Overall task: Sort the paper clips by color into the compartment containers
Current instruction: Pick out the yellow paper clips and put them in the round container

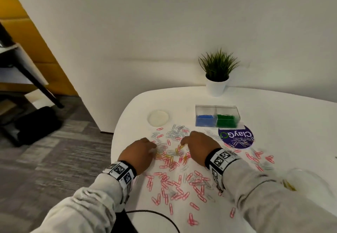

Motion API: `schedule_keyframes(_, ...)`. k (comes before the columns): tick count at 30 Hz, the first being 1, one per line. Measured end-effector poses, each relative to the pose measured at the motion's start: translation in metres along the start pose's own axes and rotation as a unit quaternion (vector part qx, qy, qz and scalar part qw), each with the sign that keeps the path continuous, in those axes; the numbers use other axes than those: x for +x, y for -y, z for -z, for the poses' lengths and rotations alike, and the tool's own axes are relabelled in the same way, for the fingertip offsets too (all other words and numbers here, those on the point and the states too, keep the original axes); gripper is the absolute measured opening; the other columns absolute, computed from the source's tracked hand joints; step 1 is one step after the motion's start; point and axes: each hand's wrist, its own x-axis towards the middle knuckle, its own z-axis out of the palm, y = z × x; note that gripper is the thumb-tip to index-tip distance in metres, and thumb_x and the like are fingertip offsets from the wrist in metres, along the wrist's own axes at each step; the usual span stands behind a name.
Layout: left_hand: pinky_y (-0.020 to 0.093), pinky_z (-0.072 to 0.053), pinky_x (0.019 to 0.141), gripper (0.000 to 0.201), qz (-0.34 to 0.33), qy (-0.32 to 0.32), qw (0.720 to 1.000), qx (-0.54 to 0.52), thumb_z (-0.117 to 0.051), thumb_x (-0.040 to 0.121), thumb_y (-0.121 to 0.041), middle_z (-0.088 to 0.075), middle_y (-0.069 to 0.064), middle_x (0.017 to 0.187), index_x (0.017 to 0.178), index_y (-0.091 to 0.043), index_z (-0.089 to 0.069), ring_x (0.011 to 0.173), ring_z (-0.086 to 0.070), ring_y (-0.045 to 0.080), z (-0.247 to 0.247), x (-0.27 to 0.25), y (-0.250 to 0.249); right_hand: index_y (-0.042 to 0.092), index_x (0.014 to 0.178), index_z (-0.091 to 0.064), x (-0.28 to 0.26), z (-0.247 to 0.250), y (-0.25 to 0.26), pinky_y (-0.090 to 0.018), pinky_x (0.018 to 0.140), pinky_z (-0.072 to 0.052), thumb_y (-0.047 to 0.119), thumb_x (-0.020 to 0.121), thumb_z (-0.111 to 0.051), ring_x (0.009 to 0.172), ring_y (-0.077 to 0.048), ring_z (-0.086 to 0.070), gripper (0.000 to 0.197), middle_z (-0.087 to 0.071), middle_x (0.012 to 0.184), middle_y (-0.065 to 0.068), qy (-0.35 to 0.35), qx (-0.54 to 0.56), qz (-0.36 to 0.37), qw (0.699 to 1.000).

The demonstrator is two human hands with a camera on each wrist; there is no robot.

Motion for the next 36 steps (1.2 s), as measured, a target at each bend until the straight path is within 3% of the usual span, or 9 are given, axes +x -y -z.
schedule_keyframes(2,0.032,-0.049,0.092,0.027,0.020,-0.019,0.999,-0.022,-0.051,0.096,-0.031,-0.059,-0.009,0.118,0.120,-0.032,-0.065,0.110,-0.058,0.015,-0.001,0.002,0.004,0.038,0.126,-0.059,0.015,-0.005,0.004,-0.034,0.095,-0.047,0.019,0.097,-0.046,0.112,-0.020,-0.053,0.037,-0.051,0.120,0.002,0.004,-0.009,-0.004,1.000)
schedule_keyframes(7,0.035,-0.052,0.085,0.022,0.034,-0.018,0.999,-0.014,-0.048,0.097,-0.030,-0.058,-0.006,0.109,0.108,-0.029,-0.067,0.102,-0.058,0.018,-0.008,0.004,0.007,0.029,0.109,-0.064,0.034,-0.010,0.005,-0.029,0.079,-0.046,0.028,0.096,-0.054,0.098,-0.020,-0.056,0.016,-0.048,0.103,0.003,-0.003,-0.036,-0.013,0.999)
schedule_keyframes(15,0.035,-0.050,0.089,0.024,-0.015,-0.010,0.999,-0.048,-0.051,0.096,-0.034,-0.057,-0.008,0.110,0.114,-0.035,-0.068,0.106,-0.053,0.014,-0.009,0.003,0.006,0.026,0.096,-0.053,0.033,-0.011,0.005,-0.036,0.080,-0.053,0.027,0.096,-0.049,0.084,-0.017,-0.056,0.004,-0.056,0.094,0.003,-0.048,0.001,-0.027,0.998)
schedule_keyframes(17,0.035,-0.050,0.089,0.024,-0.006,-0.012,0.999,-0.038,-0.050,0.097,-0.034,-0.057,-0.007,0.110,0.114,-0.034,-0.068,0.106,-0.053,0.015,-0.008,0.004,0.007,0.027,0.099,-0.049,0.032,-0.010,0.006,-0.035,0.079,-0.053,0.026,0.096,-0.050,0.083,-0.017,-0.057,0.004,-0.060,0.092,0.004,-0.051,0.010,-0.035,0.998)
schedule_keyframes(22,0.035,-0.051,0.086,0.024,0.027,-0.038,0.998,-0.029,-0.050,0.096,-0.030,-0.057,-0.006,0.110,0.114,-0.030,-0.067,0.105,-0.056,0.018,-0.008,0.006,0.010,0.029,0.129,-0.042,0.028,-0.009,0.004,-0.034,0.078,-0.052,0.022,0.096,-0.050,0.085,-0.019,-0.061,0.036,-0.065,0.096,0.000,-0.042,0.041,-0.056,0.997)
schedule_keyframes(26,0.034,-0.050,0.090,0.028,0.013,-0.030,0.999,-0.040,-0.049,0.097,-0.029,-0.057,-0.005,0.117,0.121,-0.031,-0.065,0.109,-0.056,0.017,-0.009,0.007,0.011,0.027,0.124,-0.049,0.026,-0.009,0.002,-0.034,0.083,-0.051,0.024,0.097,-0.052,0.091,-0.017,-0.059,0.028,-0.064,0.105,0.002,-0.042,0.032,-0.047,0.997)
schedule_keyframes(30,0.037,-0.052,0.087,0.029,0.016,-0.017,1.000,-0.015,-0.045,0.099,-0.033,-0.057,-0.003,0.111,0.115,-0.029,-0.068,0.103,-0.057,0.019,-0.009,0.007,0.010,0.027,0.110,-0.057,0.027,-0.010,0.002,-0.032,0.084,-0.050,0.030,0.097,-0.054,0.090,-0.015,-0.056,0.014,-0.061,0.105,0.004,-0.059,0.010,-0.035,0.998)
schedule_keyframes(33,0.037,-0.051,0.086,0.030,0.041,-0.032,0.999,0.000,-0.042,0.100,-0.034,-0.056,-0.002,0.109,0.113,-0.024,-0.067,0.103,-0.055,0.020,-0.011,0.008,0.012,0.023,0.107,-0.057,0.027,-0.009,0.002,-0.033,0.080,-0.050,0.029,0.100,-0.046,0.086,-0.016,-0.055,0.014,-0.062,0.102,0.003,-0.067,0.005,-0.039,0.997)
schedule_keyframes(36,0.036,-0.051,0.089,0.027,0.016,-0.049,0.998,-0.039,-0.049,0.099,-0.033,-0.055,-0.006,0.115,0.120,-0.031,-0.066,0.108,-0.054,0.017,-0.011,0.007,0.012,0.022,0.115,-0.054,0.025,-0.006,0.006,-0.034,0.080,-0.050,0.022,0.101,-0.038,0.089,-0.019,-0.059,0.021,-0.064,0.106,0.000,-0.055,0.006,-0.041,0.998)
